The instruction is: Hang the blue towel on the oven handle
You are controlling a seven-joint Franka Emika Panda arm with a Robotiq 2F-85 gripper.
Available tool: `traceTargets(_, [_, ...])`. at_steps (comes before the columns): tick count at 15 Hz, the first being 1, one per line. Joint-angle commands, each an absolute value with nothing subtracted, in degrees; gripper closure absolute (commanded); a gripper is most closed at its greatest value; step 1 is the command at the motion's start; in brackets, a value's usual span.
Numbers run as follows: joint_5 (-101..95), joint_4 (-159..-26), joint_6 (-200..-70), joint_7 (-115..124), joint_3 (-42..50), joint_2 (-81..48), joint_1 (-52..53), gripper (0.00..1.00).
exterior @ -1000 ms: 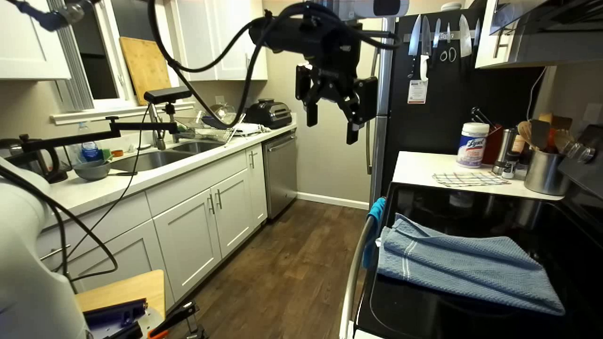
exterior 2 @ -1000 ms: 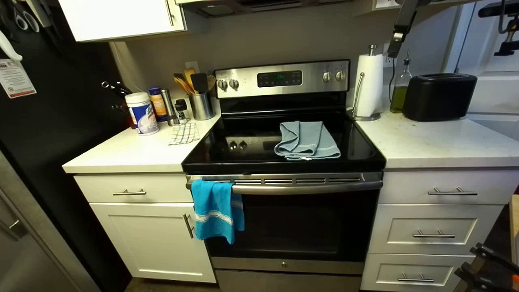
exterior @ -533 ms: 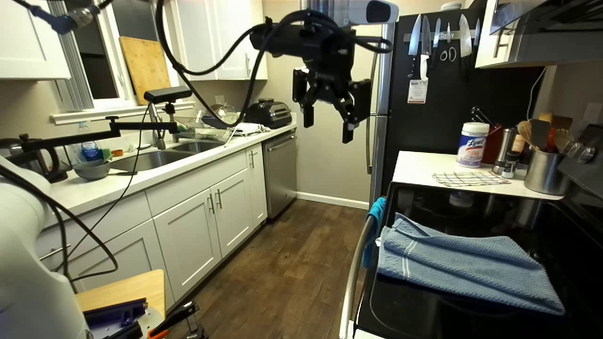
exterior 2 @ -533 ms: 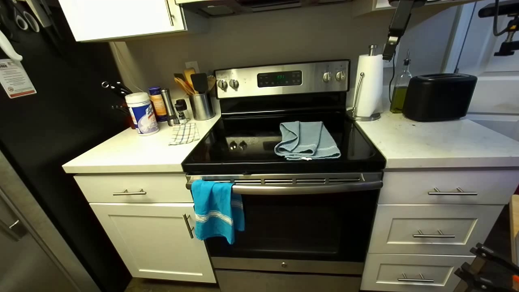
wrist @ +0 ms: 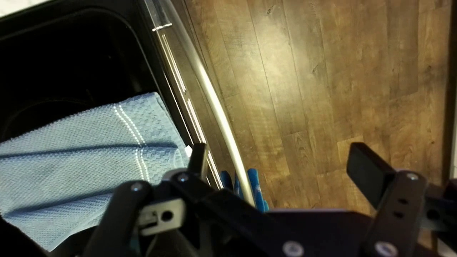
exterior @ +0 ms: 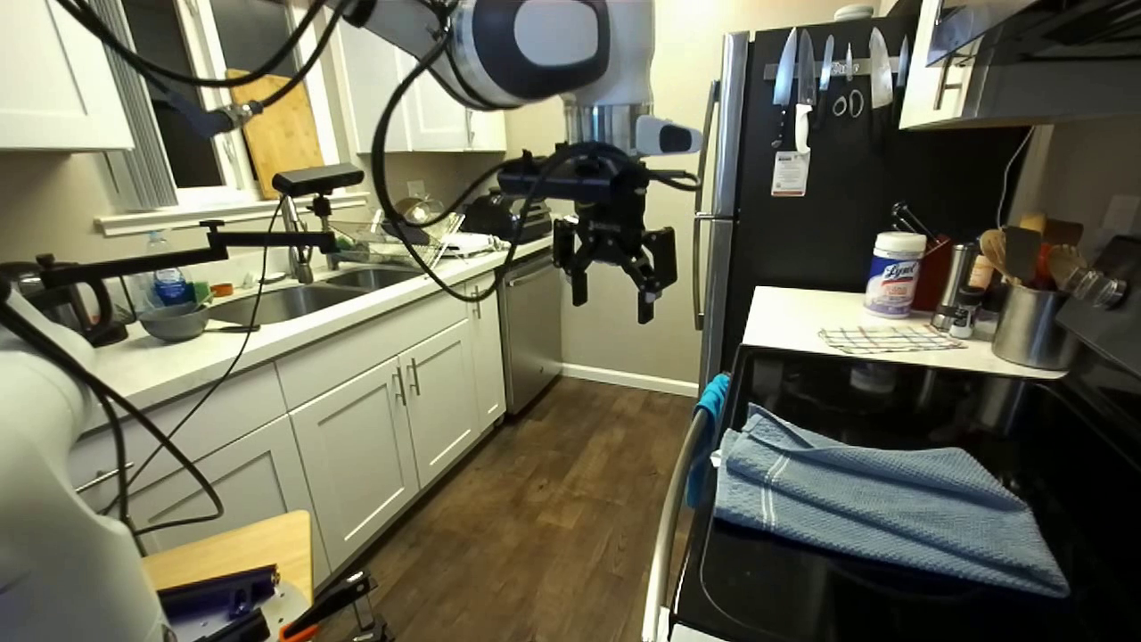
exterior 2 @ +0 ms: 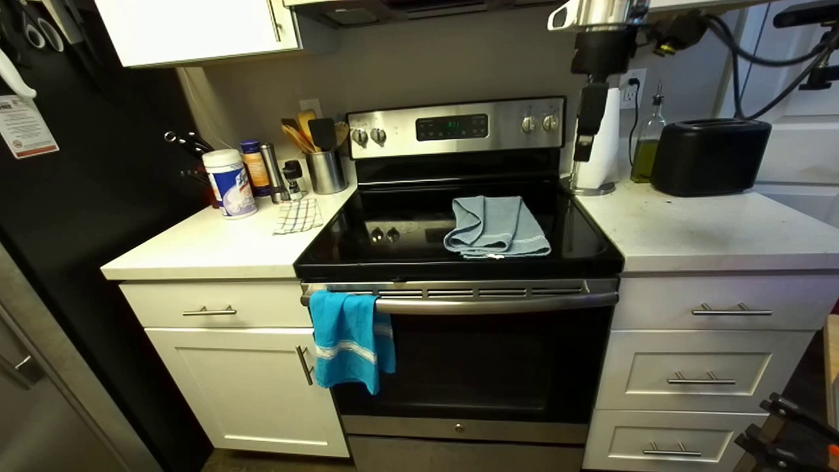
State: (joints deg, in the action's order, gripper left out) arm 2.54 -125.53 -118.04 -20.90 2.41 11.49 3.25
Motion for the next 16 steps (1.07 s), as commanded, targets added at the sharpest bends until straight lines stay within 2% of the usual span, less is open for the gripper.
traceTargets(1, [-3.5,-126.9,-125.8,-15.5,-0.6,5.5,3.1,0.0])
traceTargets(7, [-13.9,-126.3,-134.3,-6.5,-1.6,-3.4,3.1,0.0])
traceTargets(16, [-31.5,-124.4,-137.2,4.2,-1.0,-6.8,3.9,0.0])
